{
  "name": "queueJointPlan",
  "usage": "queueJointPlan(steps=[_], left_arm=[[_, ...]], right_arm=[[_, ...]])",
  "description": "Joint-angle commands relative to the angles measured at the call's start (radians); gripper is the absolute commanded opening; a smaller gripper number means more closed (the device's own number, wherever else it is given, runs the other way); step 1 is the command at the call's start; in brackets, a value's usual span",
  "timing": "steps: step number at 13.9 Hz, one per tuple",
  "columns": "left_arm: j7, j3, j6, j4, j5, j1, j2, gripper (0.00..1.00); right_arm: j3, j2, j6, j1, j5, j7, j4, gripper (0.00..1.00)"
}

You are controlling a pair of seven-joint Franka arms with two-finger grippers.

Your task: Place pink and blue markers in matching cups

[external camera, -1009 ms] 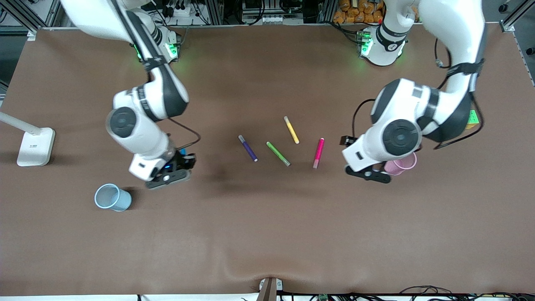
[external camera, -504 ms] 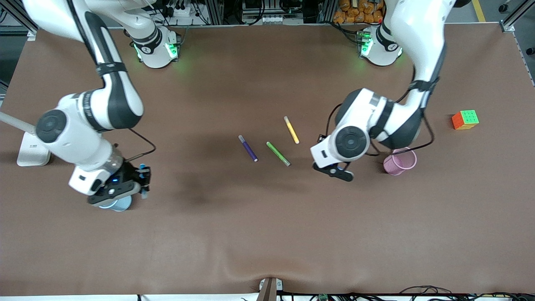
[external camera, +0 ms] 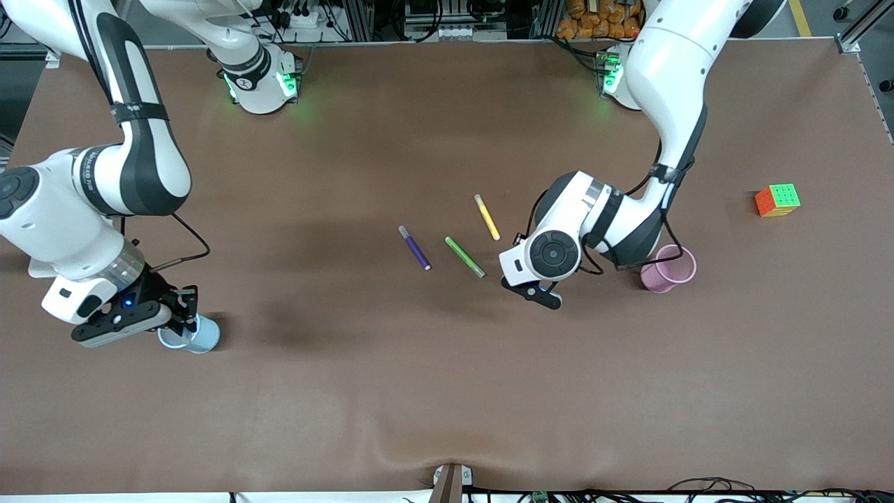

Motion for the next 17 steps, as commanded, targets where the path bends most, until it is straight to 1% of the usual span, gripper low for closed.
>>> queueJointPlan(steps=[1, 3, 4, 7, 9, 10, 13, 17], left_arm=[[0.007, 0.007, 0.032, 0.026, 0.012, -0.021, 0.036, 0.51], [-0.005, 0.007, 0.059, 0.026, 0.010, -0.025, 0.053, 0.51], [-0.005, 0.007, 0.072, 0.026, 0.010, -0.025, 0.058, 0.51], [0.013, 0.010, 0.101, 0.026, 0.012, -0.025, 0.074, 0.51], [0.016, 0.012, 0.125, 0.034, 0.012, -0.032, 0.097, 0.51], [0.016, 0.015, 0.129, 0.035, 0.016, -0.038, 0.104, 0.51], [0.016, 0.016, 0.130, 0.043, 0.030, -0.047, 0.119, 0.50], [0.016, 0.016, 0.130, 0.043, 0.059, -0.048, 0.128, 0.46]], right_arm=[[0.019, -0.078, 0.091, -0.038, 0.086, -0.139, -0.128, 0.00], [0.019, -0.082, 0.103, -0.070, 0.152, -0.251, -0.143, 0.00], [0.019, -0.082, 0.104, -0.083, 0.199, -0.317, -0.148, 0.00], [0.016, -0.079, 0.107, -0.100, 0.426, -0.558, -0.157, 0.00], [0.016, -0.070, 0.109, -0.123, 0.555, -0.722, -0.157, 0.00], [0.016, -0.069, 0.109, -0.127, 0.606, -0.788, -0.157, 0.00], [0.016, -0.049, 0.107, -0.146, 0.727, -0.972, -0.155, 0.00], [0.018, 0.005, 0.093, -0.178, 0.850, -1.215, -0.148, 0.00]])
